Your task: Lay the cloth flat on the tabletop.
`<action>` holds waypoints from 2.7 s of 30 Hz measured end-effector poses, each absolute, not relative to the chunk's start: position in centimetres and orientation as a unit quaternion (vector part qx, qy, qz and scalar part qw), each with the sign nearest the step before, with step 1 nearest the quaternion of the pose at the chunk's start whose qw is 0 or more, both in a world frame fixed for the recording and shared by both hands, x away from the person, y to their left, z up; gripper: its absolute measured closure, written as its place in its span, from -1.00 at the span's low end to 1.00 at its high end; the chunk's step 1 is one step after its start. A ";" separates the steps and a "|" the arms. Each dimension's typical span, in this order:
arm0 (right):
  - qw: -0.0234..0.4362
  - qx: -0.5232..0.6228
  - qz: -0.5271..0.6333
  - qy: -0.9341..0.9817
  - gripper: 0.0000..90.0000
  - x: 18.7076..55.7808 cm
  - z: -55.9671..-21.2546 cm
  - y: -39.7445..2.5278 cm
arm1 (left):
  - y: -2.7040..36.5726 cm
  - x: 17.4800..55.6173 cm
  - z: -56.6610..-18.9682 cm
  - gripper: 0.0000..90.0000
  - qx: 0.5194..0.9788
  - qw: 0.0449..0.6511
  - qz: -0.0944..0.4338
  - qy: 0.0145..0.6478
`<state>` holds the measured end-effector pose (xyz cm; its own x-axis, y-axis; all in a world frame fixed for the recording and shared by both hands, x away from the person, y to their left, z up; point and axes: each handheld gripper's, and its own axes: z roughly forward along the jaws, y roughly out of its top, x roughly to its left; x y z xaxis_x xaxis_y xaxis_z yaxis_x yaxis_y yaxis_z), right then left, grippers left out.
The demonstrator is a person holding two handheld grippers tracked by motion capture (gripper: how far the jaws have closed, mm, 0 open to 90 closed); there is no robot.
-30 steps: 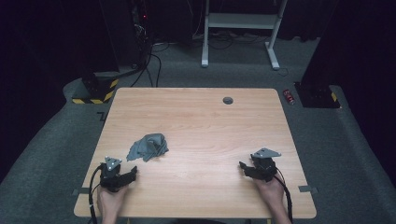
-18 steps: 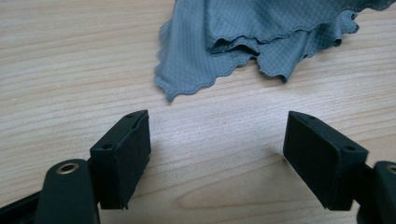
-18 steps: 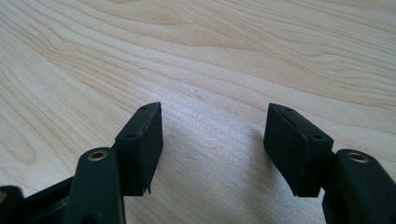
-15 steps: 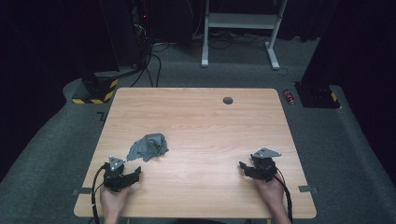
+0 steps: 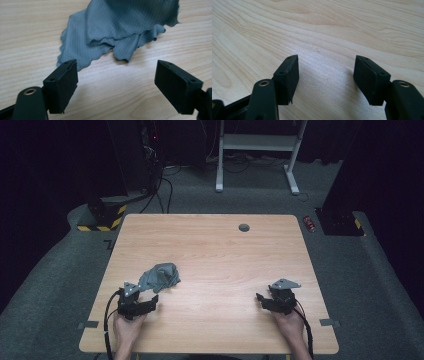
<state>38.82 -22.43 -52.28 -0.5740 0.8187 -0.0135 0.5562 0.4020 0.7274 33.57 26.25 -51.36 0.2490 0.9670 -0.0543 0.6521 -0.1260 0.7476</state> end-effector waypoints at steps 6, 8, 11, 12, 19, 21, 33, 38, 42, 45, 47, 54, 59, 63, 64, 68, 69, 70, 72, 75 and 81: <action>0.188 0.421 0.349 0.816 -0.18 38.8 -52.3 -22.4 | 25.8 34.5 -50.7 -0.59 0.722 0.334 0.234 0.559; 0.189 0.421 0.349 0.816 -0.18 38.8 -52.3 -22.4 | 25.7 35.0 -50.6 -0.60 0.722 0.334 0.233 0.559; 0.189 0.420 0.349 0.816 -0.18 38.8 -52.3 -22.4 | 25.4 35.7 -50.3 -0.59 0.723 0.330 0.236 0.558; 0.189 0.420 0.349 0.816 -0.18 38.8 -52.3 -22.4 | 25.4 36.0 -50.3 -0.59 0.725 0.328 0.238 0.557; 0.188 0.421 0.349 0.816 -0.18 38.8 -52.3 -22.4 | 24.7 37.8 -50.3 -0.56 0.730 0.305 0.254 0.556; 0.188 0.421 0.349 0.816 -0.18 38.8 -52.3 -22.4 | 24.6 38.2 -50.4 -0.56 0.731 0.300 0.254 0.557; 0.188 0.421 0.349 0.816 -0.18 38.8 -52.3 -22.4 | 24.4 39.7 -51.6 -0.39 0.730 0.291 0.238 0.571; 0.188 0.421 0.349 0.816 -0.18 38.8 -52.3 -22.4 | 24.2 39.8 -51.7 -0.19 0.732 0.290 0.233 0.571; 0.188 0.421 0.349 0.816 -0.18 38.8 -52.3 -22.4 | 24.2 39.8 -51.7 0.02 0.735 0.298 0.233 0.562; 0.188 0.421 0.349 0.816 -0.18 38.8 -52.3 -22.4 | 24.1 39.8 -51.8 0.19 0.738 0.303 0.232 0.556; 0.188 0.421 0.349 0.816 -0.18 38.8 -52.3 -22.4 | 24.1 39.8 -51.8 0.30 0.739 0.306 0.232 0.554; 0.188 0.421 0.348 0.816 -0.18 38.8 -52.3 -22.4 | 24.2 39.9 -51.8 0.77 0.744 0.319 0.222 0.544; 0.188 0.421 0.349 0.816 -0.18 38.8 -52.3 -22.4 | 24.1 39.8 -51.8 0.85 0.748 0.325 0.215 0.537; 0.188 0.421 0.349 0.816 -0.18 38.8 -52.3 -22.4 | 23.9 39.6 -51.7 0.86 0.753 0.331 0.210 0.528; 0.188 0.421 0.349 0.816 -0.18 38.8 -52.3 -22.4 | 23.7 39.6 -51.7 0.86 0.754 0.336 0.209 0.524; 0.188 0.421 0.349 0.816 -0.18 38.8 -52.3 -22.4 | 23.3 39.6 -51.8 0.86 0.754 0.348 0.203 0.519; 0.188 0.421 0.349 0.816 -0.18 38.8 -52.3 -22.4 | 23.3 39.6 -51.8 0.86 0.754 0.348 0.203 0.519; 0.188 0.421 0.349 0.816 -0.18 38.8 -52.3 -22.4 | 23.1 39.7 -51.8 0.87 0.754 0.352 0.200 0.517; 0.188 0.421 0.349 0.816 -0.18 38.8 -52.3 -22.4 | 22.9 39.7 -51.7 0.87 0.758 0.349 0.200 0.513; 0.188 0.421 0.349 0.816 -0.18 38.8 -52.3 -22.4 | 22.5 39.9 -51.4 0.87 0.761 0.350 0.200 0.508; 0.188 0.421 0.349 0.816 -0.18 38.8 -52.3 -22.4 | 20.7 40.1 -51.1 0.88 0.766 0.369 0.190 0.491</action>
